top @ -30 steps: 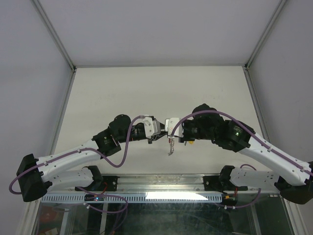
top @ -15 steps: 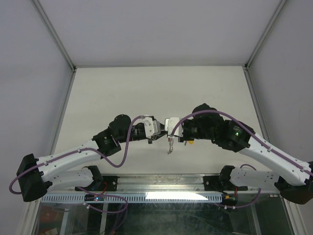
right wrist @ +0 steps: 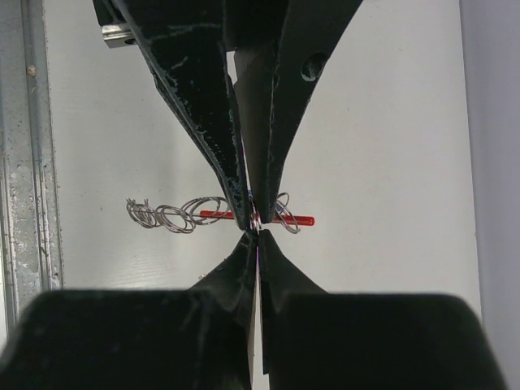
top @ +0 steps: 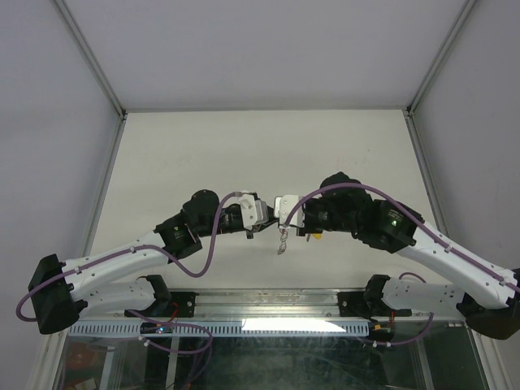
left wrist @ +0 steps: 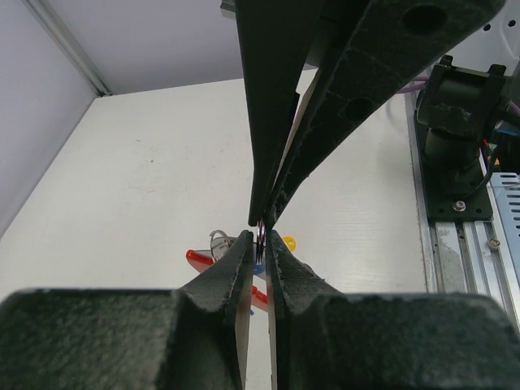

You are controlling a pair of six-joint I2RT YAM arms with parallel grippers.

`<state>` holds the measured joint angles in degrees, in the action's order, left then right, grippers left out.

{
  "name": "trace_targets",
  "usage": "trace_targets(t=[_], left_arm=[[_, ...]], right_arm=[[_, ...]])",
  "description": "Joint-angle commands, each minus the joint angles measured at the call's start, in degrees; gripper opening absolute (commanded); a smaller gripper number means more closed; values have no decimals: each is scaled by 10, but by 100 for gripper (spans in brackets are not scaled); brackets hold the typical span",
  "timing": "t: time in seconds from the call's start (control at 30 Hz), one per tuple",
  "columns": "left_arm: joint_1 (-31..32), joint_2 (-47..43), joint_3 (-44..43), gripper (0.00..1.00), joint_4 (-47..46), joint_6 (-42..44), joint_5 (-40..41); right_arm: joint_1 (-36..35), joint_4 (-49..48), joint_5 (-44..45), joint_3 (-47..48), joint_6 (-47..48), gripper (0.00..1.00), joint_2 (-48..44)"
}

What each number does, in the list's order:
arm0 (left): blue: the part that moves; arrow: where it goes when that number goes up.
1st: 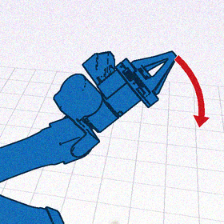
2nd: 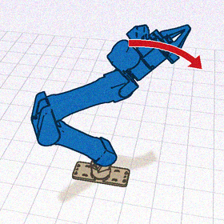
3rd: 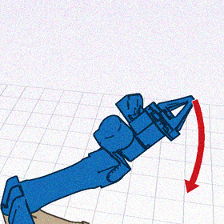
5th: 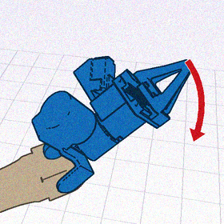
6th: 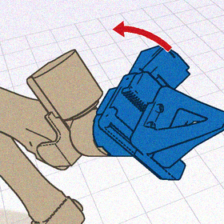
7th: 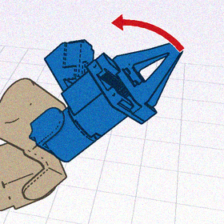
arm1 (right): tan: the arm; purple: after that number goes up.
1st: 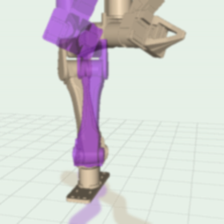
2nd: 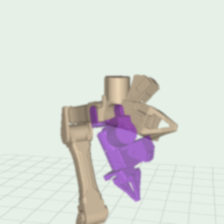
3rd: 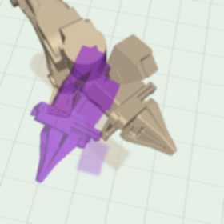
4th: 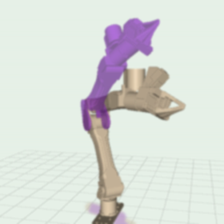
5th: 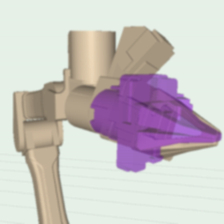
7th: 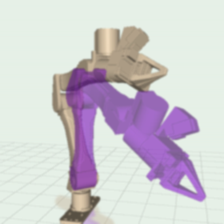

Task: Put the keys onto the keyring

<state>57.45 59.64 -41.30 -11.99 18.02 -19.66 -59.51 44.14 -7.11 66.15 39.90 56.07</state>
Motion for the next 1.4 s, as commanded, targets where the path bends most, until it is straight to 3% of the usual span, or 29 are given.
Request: trace_targets(t=[0.0, 0.1, 0.33, 0.5, 0.73, 1.1, 1.37], left_arm=[[6, 3, -11, 8, -22, 5, -8], [6, 5, -12, 0, -21, 5, -5], [6, -3, -1, 0, -47, -8, 6], [6, -35, 38, 0, -107, -29, 19], [6, -68, 108, 0, -220, -78, 22], [6, -106, 204, 0, -446, -160, 9], [6, -106, 214, 0, -522, -197, -12]], right_arm=[[-3, -45, -9, 3, -9, 0, -16], [-3, -47, -11, 2, -9, 0, -18], [-3, -64, -23, -12, -10, 0, -34], [-3, -105, -26, -49, -12, 19, -80], [-3, -216, -56, -133, -51, 36, -179], [-3, -334, -135, -220, -124, 40, -268], [-2, -449, -206, -246, -180, 34, -249]])
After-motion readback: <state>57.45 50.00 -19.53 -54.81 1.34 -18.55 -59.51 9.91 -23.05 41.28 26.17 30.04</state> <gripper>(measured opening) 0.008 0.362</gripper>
